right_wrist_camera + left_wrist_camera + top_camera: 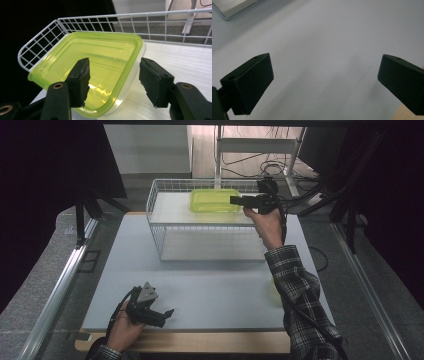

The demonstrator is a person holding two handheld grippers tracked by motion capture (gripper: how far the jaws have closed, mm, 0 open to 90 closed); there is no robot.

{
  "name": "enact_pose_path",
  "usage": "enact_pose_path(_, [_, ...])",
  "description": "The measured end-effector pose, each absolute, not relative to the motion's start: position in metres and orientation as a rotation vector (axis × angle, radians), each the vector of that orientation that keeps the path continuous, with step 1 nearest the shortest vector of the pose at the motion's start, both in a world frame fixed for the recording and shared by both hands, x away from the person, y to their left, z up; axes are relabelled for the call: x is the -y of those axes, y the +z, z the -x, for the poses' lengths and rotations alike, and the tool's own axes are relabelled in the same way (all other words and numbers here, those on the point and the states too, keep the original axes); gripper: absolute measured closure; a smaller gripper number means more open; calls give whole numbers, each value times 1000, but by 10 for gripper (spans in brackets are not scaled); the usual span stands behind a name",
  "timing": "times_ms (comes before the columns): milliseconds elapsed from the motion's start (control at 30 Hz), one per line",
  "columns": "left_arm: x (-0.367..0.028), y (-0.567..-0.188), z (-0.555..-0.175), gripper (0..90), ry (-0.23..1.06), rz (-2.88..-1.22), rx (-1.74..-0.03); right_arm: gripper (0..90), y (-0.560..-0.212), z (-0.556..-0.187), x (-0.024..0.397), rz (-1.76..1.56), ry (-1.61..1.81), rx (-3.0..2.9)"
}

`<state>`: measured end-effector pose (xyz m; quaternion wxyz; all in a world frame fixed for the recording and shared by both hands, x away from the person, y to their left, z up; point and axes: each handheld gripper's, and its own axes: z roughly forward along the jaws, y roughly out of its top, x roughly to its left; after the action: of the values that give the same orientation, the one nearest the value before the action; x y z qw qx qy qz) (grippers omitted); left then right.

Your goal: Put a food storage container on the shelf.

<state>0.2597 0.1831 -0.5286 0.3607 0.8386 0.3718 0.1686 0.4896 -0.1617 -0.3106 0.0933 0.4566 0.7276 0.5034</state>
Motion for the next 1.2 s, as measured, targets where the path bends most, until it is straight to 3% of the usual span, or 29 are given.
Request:
enact_pose_path(733, [-183,-528,-260,0,428,-2161,-965,173,-314,-456,166,-1211,1471,-2257])
enact_pose_path(1200, [-183,-528,-260,0,433,-2148,-961,88,-322,-432,168,-1097,1440,-2287])
